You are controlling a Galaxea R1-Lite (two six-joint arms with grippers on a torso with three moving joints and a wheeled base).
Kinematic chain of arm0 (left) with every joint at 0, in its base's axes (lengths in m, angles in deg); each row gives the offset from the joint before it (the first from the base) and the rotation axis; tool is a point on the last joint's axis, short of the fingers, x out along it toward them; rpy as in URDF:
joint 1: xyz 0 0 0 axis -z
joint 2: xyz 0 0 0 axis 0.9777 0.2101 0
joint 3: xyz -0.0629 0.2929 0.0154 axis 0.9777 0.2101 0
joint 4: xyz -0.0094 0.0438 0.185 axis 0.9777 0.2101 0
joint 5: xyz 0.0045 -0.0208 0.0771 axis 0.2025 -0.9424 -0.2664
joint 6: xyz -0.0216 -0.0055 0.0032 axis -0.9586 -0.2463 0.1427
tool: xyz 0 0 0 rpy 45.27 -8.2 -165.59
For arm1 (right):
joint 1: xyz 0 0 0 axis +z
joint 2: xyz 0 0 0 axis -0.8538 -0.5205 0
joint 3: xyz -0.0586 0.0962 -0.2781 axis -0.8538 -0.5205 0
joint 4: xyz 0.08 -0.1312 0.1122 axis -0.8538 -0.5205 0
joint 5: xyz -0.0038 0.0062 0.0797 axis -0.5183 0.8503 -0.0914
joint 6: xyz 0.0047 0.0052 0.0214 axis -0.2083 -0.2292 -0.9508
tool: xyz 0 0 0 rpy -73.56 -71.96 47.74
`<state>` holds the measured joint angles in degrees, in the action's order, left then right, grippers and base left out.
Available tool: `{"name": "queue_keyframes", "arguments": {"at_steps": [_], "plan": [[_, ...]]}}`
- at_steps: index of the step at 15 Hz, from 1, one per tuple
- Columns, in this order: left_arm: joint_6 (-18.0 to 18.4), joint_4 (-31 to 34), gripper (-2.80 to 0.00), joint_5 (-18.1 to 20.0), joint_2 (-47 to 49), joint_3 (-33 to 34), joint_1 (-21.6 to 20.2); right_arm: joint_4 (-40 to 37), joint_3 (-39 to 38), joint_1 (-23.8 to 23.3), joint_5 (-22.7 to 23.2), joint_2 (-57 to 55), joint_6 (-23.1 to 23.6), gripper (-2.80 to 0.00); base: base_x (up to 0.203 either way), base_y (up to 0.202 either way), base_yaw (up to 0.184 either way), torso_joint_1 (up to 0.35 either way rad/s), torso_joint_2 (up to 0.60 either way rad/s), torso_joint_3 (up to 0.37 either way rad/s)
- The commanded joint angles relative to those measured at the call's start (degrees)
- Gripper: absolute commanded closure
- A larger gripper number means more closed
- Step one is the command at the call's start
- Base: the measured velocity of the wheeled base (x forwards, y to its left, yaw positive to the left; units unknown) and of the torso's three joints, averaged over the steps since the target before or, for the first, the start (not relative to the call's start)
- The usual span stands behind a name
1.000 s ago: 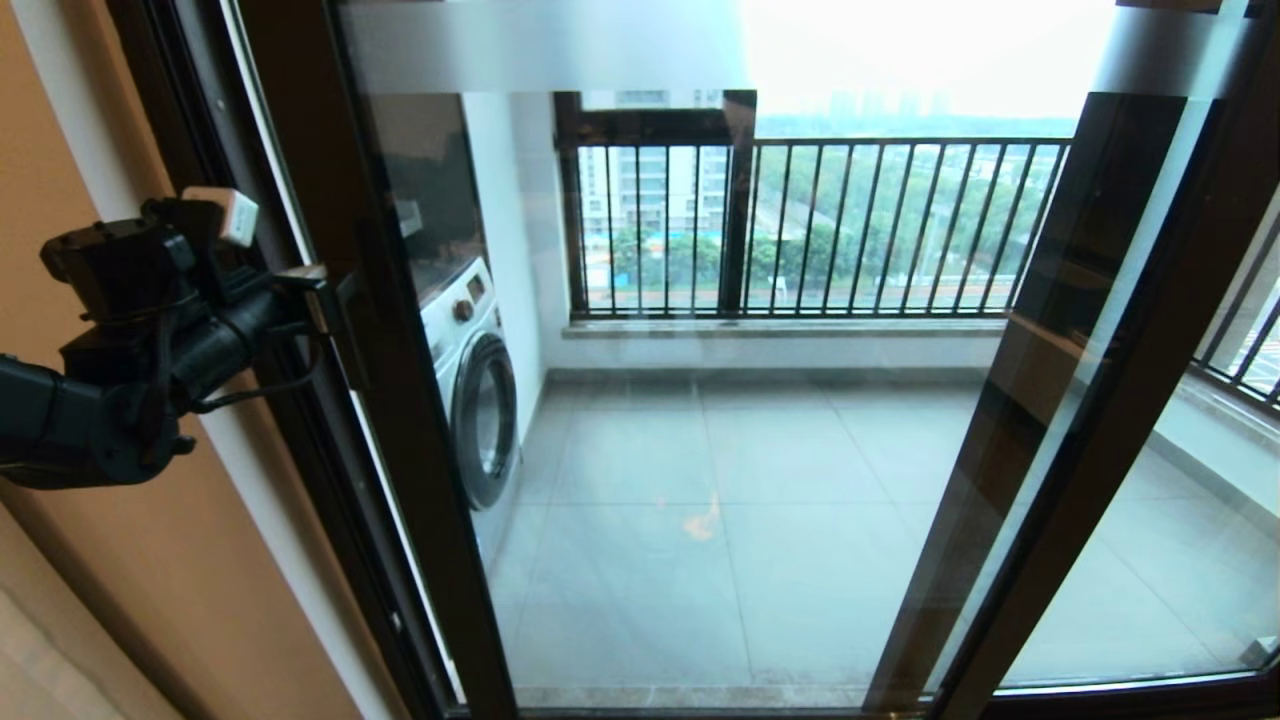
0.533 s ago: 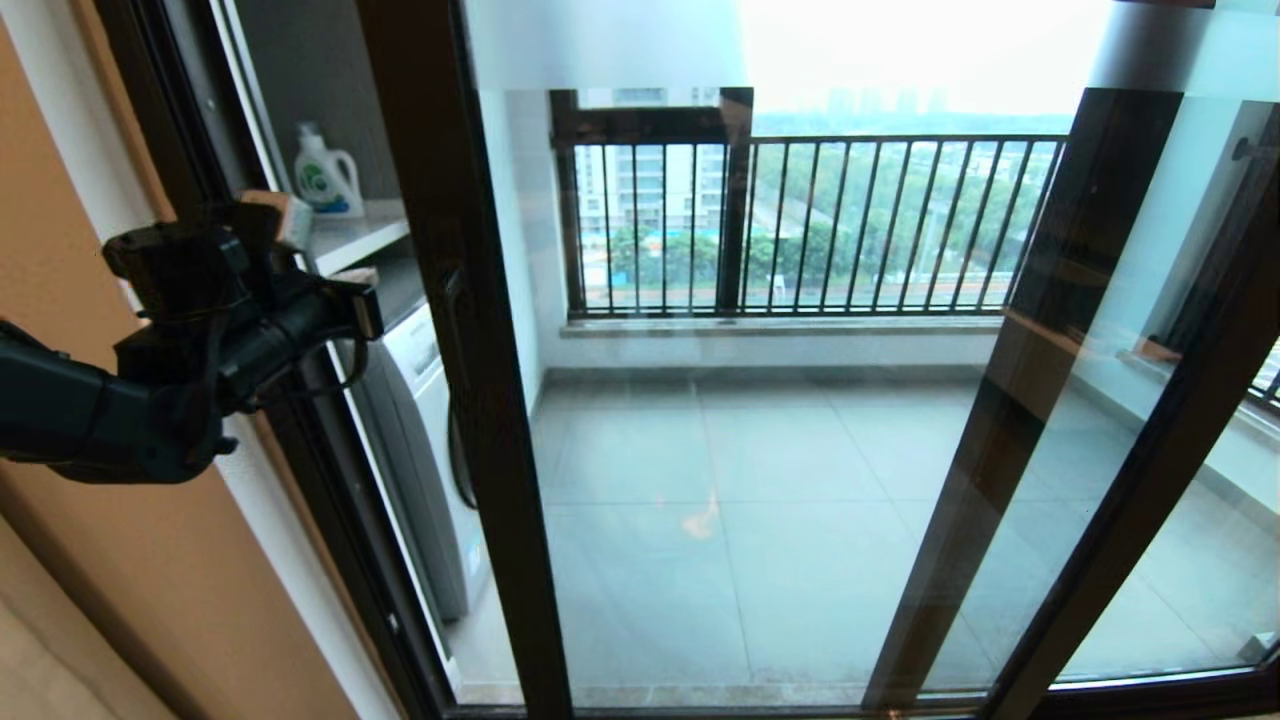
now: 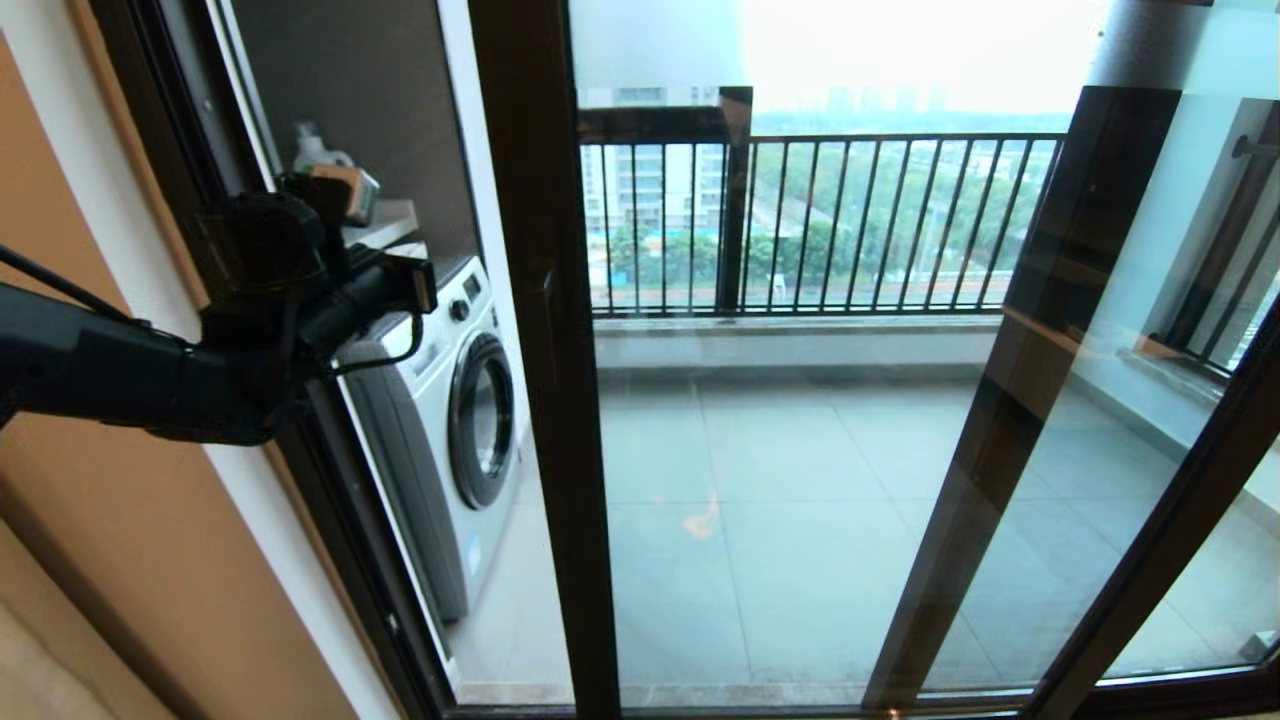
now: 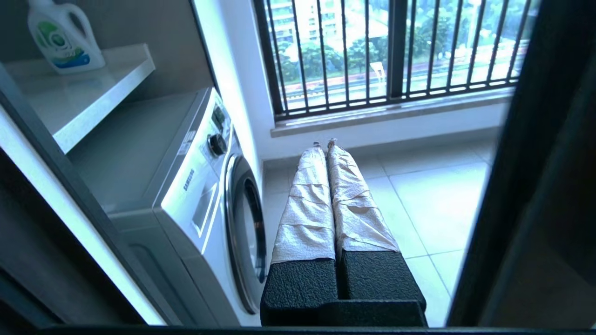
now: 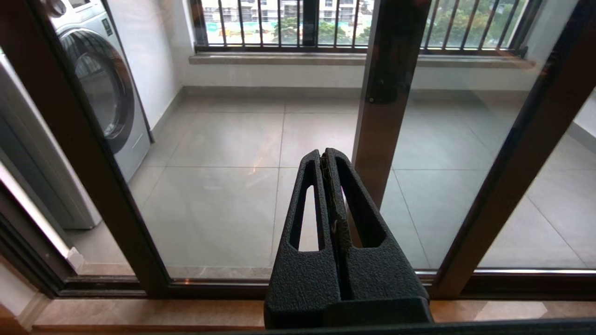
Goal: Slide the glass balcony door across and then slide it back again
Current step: Open the slid door
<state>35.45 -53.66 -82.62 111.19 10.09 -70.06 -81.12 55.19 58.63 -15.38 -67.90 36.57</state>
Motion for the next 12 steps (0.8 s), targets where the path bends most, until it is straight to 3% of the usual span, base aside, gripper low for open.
{"name": "queue_keyframes", "arguments": {"at_steps": [1,8,12], "plan": [[0.1,1.2,0.00,-0.7,2.4,-3.1,2.1,0.0,-0.5,0.0,0.0,0.0,0.0,0.00,0.000,0.000,0.000,0.000,0.00,0.000],[1.2,4.2,0.00,-6.5,10.9,-14.2,8.1,0.0,-0.5,0.0,0.0,0.0,0.0,0.00,0.000,0.000,0.000,0.000,0.00,0.000],[3.0,6.3,0.00,-6.9,15.3,-21.3,11.0,0.0,-0.5,0.0,0.0,0.0,0.0,0.00,0.000,0.000,0.000,0.000,0.00,0.000]]}}
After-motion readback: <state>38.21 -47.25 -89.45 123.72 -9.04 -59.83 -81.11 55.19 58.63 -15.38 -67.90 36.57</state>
